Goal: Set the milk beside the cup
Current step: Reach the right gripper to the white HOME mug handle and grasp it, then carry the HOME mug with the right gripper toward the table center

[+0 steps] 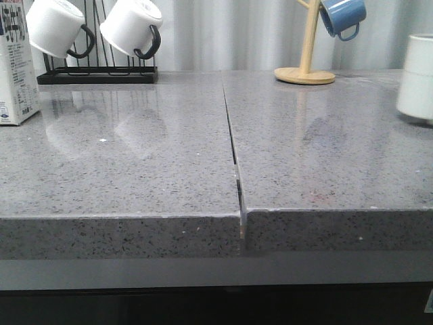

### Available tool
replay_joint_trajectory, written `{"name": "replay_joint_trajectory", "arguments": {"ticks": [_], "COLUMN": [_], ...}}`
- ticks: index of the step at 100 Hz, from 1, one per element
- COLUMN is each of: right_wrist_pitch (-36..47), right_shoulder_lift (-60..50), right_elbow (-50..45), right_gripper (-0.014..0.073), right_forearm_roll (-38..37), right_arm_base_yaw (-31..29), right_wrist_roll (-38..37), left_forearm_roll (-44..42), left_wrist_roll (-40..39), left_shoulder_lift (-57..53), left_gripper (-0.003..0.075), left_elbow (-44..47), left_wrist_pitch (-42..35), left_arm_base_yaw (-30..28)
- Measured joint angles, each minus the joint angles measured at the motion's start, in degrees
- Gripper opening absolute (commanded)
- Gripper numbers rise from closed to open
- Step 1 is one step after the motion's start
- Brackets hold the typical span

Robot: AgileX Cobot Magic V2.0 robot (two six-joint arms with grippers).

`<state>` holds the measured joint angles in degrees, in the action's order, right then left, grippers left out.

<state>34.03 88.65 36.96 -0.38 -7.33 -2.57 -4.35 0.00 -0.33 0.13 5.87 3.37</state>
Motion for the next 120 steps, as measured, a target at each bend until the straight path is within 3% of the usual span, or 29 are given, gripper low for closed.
{"name": "replay_joint_trajectory", "arguments": {"ticks": [32,65,103,112,120], "right_wrist_pitch": [-2.39,-5.09,-5.21,-5.21,-5.21], "right_shoulder_lift": [-2.99,0.12,9.26,9.66,9.66], "right_elbow": [0.66,7.67,12.33,12.42,12.55], "right_gripper": [-0.0067,-0.0062,-0.0062,0.0,0.0141], "right_forearm_roll": [0.0,-0.29,-0.33,-0.09,0.38], "right_arm_base_yaw": [12.73,25.99,31.64,31.64,31.64], "right_wrist_roll": [0.1,0.1,0.1,0.1,0.1], "left_forearm_roll": [0.0,0.0,0.0,0.0,0.0], "left_wrist_roll": [0.0,0.0,0.0,0.0,0.0], "left_shoulder_lift": [0.0,0.0,0.0,0.0,0.0], "left_gripper": [-0.0021,-0.0021,-0.0021,-0.0021,-0.0021], "left_elbow": [0.0,0.0,0.0,0.0,0.0], "left_wrist_pitch": [0.0,0.0,0.0,0.0,0.0], "left_arm_base_yaw": [0.0,0.0,0.0,0.0,0.0]}}
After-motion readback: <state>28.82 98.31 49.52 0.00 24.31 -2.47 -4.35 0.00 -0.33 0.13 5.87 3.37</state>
